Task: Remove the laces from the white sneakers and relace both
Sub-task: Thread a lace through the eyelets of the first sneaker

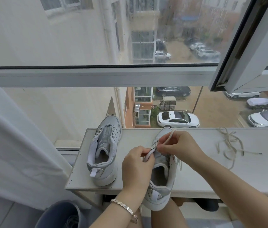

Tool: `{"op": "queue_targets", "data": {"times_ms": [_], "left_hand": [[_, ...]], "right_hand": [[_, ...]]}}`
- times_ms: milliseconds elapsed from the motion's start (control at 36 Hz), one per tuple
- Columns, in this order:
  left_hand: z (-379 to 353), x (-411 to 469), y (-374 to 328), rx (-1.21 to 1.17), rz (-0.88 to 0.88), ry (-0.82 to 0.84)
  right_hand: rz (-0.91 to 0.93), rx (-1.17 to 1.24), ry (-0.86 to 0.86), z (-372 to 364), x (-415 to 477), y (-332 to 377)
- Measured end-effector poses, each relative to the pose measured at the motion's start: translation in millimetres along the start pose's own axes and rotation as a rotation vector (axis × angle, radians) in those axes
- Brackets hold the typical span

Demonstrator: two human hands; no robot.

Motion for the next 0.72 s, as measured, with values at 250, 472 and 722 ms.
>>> {"op": "queue_targets", "data": {"times_ms": [250,472,722], "left_hand": [[1,-5,-4,0.019,-0.035,-0.049],[3,-6,-5,0.027,-0.073,-0.093],[2,-7,-6,0.017,-0.077,-0.107]], "right_hand": [[0.046,-0.137,0.023,-7,8,0],[0.049,-0.143,0.051,-10,13,-1],[-0.035,0.001,0.205,-19,17,-4]]}}
Point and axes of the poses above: each hand's wrist, its own x-axis towards the middle knuckle, its own z-axis out of the back of the hand, y = z × x, the point moved 7 cm from there along x, towards the middle knuckle, and after that the axes turned 9 degrees about x, right-handed, at the moved point
